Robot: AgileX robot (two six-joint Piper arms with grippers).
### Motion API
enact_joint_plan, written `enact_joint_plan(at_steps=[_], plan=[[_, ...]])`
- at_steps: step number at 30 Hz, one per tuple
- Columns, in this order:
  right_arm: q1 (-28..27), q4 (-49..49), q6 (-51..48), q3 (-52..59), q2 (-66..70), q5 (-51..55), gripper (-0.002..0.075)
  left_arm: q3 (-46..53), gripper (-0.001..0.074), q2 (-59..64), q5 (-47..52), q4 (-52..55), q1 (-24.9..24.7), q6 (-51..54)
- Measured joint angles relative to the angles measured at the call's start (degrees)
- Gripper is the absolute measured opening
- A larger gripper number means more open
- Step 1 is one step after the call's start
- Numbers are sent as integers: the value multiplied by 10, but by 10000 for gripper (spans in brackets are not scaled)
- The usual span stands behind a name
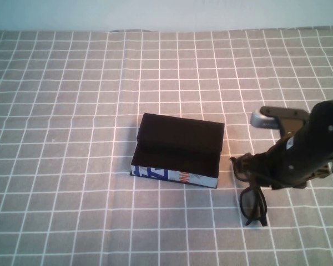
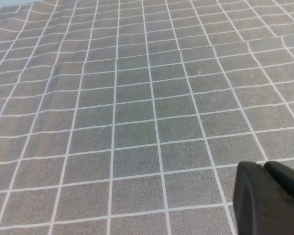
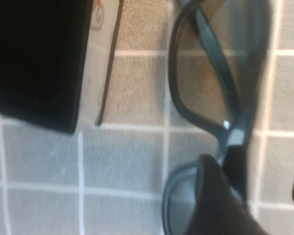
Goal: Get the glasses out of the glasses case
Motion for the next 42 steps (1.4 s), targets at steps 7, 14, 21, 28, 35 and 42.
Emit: enact_joint_plan(at_steps=[7,14,21,28,35,42], plan=[[0,-26,1,6,-107,88,146,0,-4,0,0,0,0,0],[0,-28,0,69,-253,121,-5,0,-4,0,0,0,0,0],[0,-26,0,86,-344,170,-16,0,-4,0,0,0,0,0],[0,-40,-38,107,-367,126,-16,0,-5,0,0,0,0,0],[-75,-80,-114,262,-486,-119,-16,0,-4,0,0,0,0,0],[-201,-82,-129,479,-723,-280,-16,0,-4,0,0,0,0,0]])
